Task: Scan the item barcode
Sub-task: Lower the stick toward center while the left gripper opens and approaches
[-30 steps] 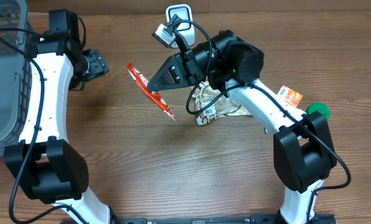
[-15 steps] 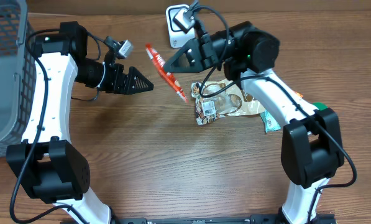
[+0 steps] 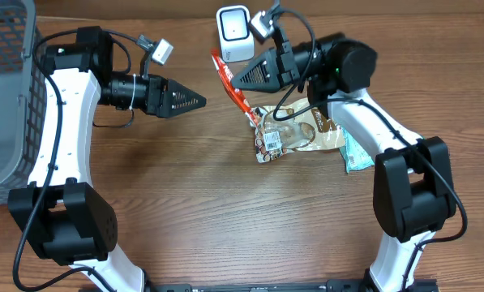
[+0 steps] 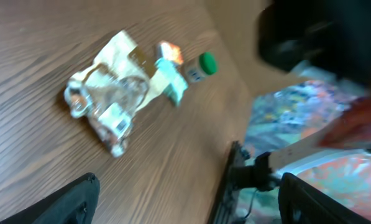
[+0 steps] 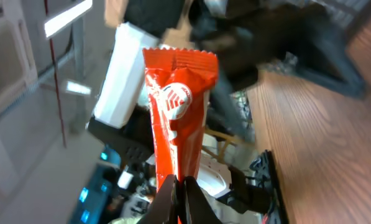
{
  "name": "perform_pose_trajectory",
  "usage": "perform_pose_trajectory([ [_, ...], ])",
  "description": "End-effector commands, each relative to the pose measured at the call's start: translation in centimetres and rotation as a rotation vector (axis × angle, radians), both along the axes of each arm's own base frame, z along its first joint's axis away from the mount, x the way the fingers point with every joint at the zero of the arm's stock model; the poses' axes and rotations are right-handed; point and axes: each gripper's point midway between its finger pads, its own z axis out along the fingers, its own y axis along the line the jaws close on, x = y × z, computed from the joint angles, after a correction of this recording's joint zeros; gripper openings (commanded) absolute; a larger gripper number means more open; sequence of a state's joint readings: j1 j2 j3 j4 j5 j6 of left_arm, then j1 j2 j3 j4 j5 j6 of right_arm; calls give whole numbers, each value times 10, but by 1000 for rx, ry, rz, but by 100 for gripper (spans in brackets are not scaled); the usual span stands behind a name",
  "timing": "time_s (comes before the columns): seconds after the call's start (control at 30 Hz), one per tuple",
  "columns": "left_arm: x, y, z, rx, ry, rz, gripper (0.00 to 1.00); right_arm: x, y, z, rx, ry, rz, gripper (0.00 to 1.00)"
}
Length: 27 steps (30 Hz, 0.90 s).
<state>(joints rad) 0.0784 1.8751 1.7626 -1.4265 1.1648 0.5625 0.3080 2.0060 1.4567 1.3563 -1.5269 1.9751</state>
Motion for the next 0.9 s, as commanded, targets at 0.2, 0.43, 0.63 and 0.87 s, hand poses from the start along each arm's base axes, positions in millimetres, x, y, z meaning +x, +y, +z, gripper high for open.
perform_pose_trajectory([
  [0.2, 0, -13, 27, -136, -76, -36, 82, 17, 9, -65, -3, 19, -41, 4],
  [0.43, -4, -30, 25, -127, -96, -85, 80, 2, 31, -71, 21, -68, 7, 4],
  [0.63, -3, -39, 26, -129, -104, -101, 72, 0, 32, -71, 21, -71, 14, 4],
  [0.87, 0, -39, 26, -129, -109, -94, 42, -2, 32, -71, 19, -72, 25, 4],
])
